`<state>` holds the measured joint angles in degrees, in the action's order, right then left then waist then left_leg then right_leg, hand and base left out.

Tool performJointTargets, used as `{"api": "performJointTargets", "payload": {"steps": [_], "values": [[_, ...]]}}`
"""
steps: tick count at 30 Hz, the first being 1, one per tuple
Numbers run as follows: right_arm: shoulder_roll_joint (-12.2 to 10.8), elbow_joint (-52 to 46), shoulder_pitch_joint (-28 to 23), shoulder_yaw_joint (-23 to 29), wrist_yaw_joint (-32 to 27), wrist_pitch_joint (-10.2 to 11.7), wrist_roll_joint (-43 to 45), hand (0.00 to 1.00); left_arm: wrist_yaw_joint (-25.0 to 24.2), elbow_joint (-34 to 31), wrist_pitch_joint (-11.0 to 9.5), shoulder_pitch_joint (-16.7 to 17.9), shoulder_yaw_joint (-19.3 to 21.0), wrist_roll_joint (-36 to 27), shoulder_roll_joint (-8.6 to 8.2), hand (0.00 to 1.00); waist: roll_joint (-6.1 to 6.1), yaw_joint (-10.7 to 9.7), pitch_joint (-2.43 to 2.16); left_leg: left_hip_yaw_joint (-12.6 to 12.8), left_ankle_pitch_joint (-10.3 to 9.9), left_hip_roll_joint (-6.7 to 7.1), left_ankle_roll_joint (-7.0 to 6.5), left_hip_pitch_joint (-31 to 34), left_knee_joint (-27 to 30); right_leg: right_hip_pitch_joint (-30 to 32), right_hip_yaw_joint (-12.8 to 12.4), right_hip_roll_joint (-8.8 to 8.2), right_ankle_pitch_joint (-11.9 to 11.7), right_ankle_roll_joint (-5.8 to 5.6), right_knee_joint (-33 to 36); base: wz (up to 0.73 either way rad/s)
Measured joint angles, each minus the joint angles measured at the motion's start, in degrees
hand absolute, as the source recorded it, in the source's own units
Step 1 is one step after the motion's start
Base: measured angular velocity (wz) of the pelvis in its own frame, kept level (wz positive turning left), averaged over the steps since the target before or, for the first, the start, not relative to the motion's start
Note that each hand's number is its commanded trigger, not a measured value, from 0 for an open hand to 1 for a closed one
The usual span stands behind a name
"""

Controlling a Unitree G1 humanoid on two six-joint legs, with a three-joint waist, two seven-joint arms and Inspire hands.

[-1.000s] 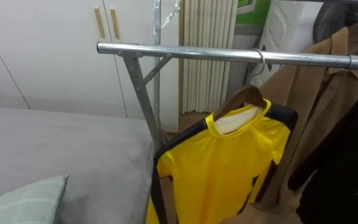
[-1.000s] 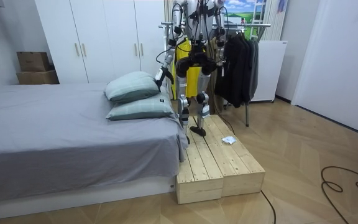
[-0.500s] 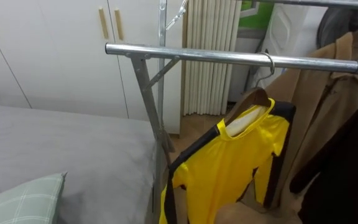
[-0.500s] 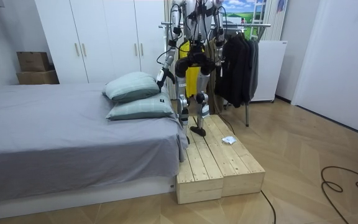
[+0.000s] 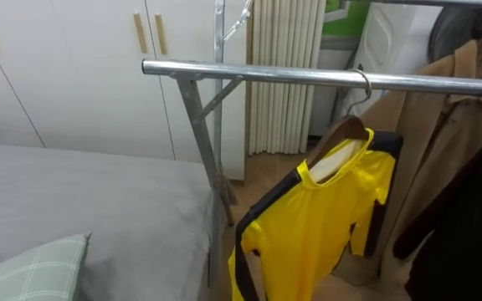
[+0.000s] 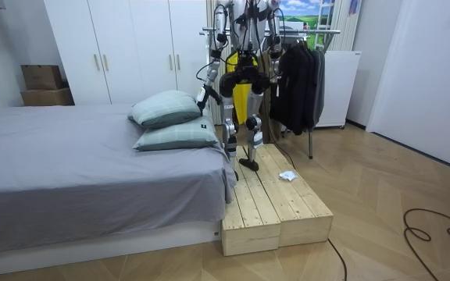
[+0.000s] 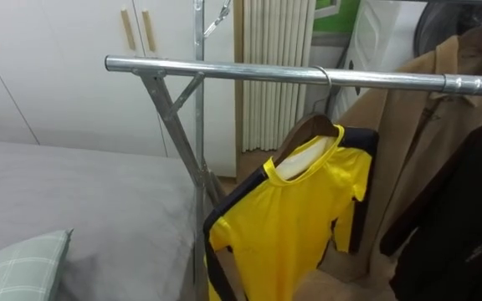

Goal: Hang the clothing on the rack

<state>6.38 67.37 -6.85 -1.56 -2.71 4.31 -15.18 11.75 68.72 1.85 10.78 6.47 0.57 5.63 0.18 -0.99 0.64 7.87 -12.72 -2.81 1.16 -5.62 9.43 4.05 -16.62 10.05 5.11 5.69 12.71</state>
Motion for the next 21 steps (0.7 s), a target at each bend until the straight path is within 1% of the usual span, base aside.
{"api": "performJointTargets", "payload": {"steps": [4,6,8,12,13,14,15,17,18,19,20,21], "values": [[0.11,0.28,0.02,-0.02,0.27,0.0,-0.32,0.0,-0.04,0.01,-0.34,0.02,-1.1,-1.6,0.01,0.0,0.08,0.11,0.0,-0.3,-0.01,-0.04,0.0,-0.04,-0.23,-0.02,0.52,-0.04,-0.01,0.1,0.02,0.05],[0.1,0.29,0.1,0.0,0.33,-0.03,0.03,0.0,-0.22,0.0,-0.7,0.04,-1.99,-5.63,0.04,0.0,0.09,0.05,-0.02,-0.64,-0.02,-0.08,0.02,-0.06,-0.24,-0.02,1.05,-0.09,0.16,0.31,0.2,0.09],[0.1,0.3,0.24,-0.05,0.37,-0.06,0.03,0.0,-0.76,-0.03,-0.81,0.05,-2.44,-7.53,0.27,0.0,0.15,0.01,0.0,-1.04,-0.02,-0.12,0.02,0.08,-0.23,-0.04,1.33,-0.09,0.25,0.44,0.13,0.1],[0.25,0.68,0.92,-0.6,0.4,-0.53,-0.04,0.0,-2.56,-0.05,-0.82,0.02,-3.28,-7.98,0.85,0.0,0.26,0.05,-0.01,-1.96,-0.02,-0.21,0.03,0.57,-0.02,0.04,2.07,-0.17,0.46,0.72,0.06,0.12],[0.33,0.69,1.34,-0.74,0.38,-0.77,-0.22,0.0,-2.93,-0.05,-0.85,-0.09,-3.4,-9.28,0.92,0.0,0.35,0.02,-0.05,-2.43,-0.02,-0.2,0.04,0.97,0.18,0.19,2.43,-0.27,0.46,0.77,0.01,0.15],[0.38,0.72,1.44,-0.95,0.37,-0.76,-0.27,0.0,-3.21,-0.05,-0.89,-0.12,-3.46,-9.97,0.91,0.0,0.47,0.07,-0.05,-2.64,-0.01,-0.19,0.05,1.04,0.2,0.17,2.62,-0.32,0.49,0.82,-0.04,0.18],[0.54,0.83,1.55,-1.26,0.36,-0.76,-0.43,0.0,-3.65,-0.02,-0.98,-0.02,-3.59,-10.6,0.9,0.0,0.87,0.41,0.0,-3.3,-0.01,-0.12,0.06,1.1,0.29,0.11,2.85,-0.42,0.63,0.94,-0.04,0.18],[0.79,0.83,1.55,-1.47,0.36,-0.76,-0.74,0.0,-3.85,-0.16,-1.19,0.01,-4.5,-11.37,0.7,0.0,1.36,1.14,-0.16,-3.68,0.0,-0.04,0.07,1.33,0.46,0.17,3.57,-0.58,0.93,0.99,-0.01,0.19],[0.87,0.77,1.54,-1.62,0.32,-0.76,-0.62,0.0,-3.85,-0.7,-1.21,0.06,-4.75,-11.33,0.37,0.0,1.8,1.37,-0.22,-4.22,0.01,0.05,0.09,1.88,0.98,0.31,4.36,-0.88,1.1,1.04,0.03,0.25],[0.86,0.76,1.64,-1.7,0.34,-0.76,-0.53,0.0,-3.8,-1.38,-1.28,0.11,-5.15,-11.33,0.13,0.0,2.21,1.72,-0.37,-4.4,0.05,0.12,0.15,2.48,1.45,0.71,5.03,-1.12,1.28,1.08,0.33,0.29],[0.81,0.76,1.75,-1.67,0.34,-0.75,-0.54,0.0,-3.82,-1.39,-1.44,0.04,-5.51,-11.27,0.09,0.0,2.4,1.96,-0.49,-4.42,0.1,0.13,0.23,2.85,1.58,1.14,5.49,-1.25,1.43,1.13,0.67,0.35],[0.71,0.79,2.05,-1.66,0.35,-0.66,-0.5,0.0,-3.94,-1.41,-2.02,0.04,-5.62,-11.32,0.06,0.0,2.36,2.17,-0.5,-4.43,0.46,0.48,0.78,3.6,1.95,2.08,6.64,-1.77,2.23,1.25,1.99,0.37]]}}
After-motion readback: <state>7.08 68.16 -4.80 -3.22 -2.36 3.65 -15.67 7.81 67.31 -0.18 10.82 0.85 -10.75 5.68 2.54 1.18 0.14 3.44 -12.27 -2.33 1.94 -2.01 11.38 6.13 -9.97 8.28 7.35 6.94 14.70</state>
